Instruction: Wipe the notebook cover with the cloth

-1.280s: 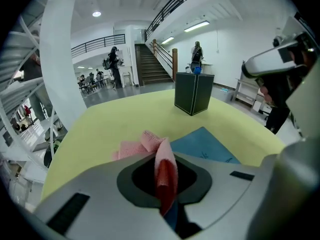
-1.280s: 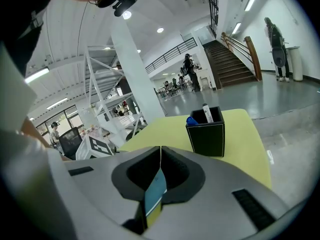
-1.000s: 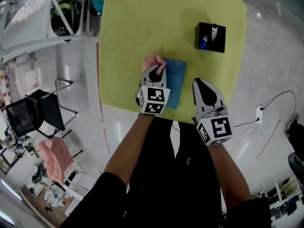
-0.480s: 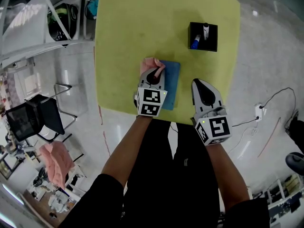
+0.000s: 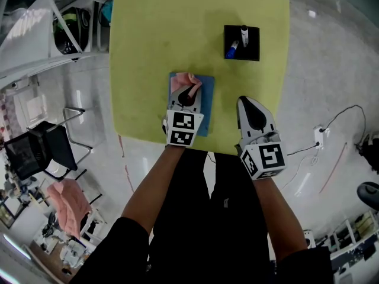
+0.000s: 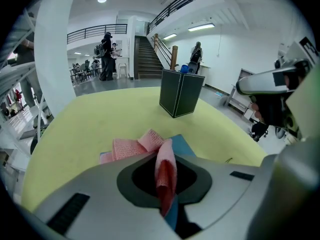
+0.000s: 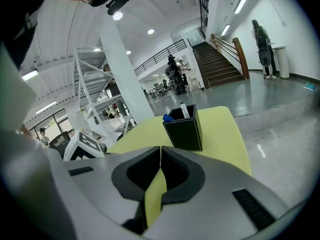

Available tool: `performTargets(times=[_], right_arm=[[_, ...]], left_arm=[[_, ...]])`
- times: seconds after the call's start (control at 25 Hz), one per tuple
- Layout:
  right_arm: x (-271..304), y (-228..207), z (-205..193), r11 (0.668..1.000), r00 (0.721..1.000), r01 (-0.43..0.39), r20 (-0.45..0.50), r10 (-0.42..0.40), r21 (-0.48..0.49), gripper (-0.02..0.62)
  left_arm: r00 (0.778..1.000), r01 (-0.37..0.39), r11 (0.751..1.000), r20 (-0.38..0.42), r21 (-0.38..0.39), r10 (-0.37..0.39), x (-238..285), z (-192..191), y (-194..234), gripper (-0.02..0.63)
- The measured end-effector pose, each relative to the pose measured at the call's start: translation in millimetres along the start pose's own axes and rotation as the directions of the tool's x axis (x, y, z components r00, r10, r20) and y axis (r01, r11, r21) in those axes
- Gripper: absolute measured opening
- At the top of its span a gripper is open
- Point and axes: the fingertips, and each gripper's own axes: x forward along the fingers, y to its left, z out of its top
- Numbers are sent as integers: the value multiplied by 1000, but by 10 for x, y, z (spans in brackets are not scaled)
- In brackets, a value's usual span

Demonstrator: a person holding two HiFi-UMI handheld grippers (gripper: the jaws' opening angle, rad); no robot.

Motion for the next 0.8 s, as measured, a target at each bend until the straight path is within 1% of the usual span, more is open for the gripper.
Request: performTargets(times=[0.16, 0.36, 0.6, 0.8], right_arm=[[-48, -51, -78, 1000, 1000, 21, -5, -21, 15, 32], [-74, -82, -89, 999, 1000, 26, -5, -26, 21, 32], [-75, -151, -88, 999, 999, 36, 1, -36, 33, 32], [-93, -182, -104, 999, 999, 40, 3, -41, 37, 32]], left_arm=[[1000, 17, 1000, -1, -8, -17, 2, 14, -45, 31], [999, 37, 999, -1, 1, -37, 38, 42, -194, 31], [1000, 26, 999, -1, -36, -26, 75, 42, -242, 31], [999, 34, 999, 2, -32, -34, 80, 59, -281, 31]])
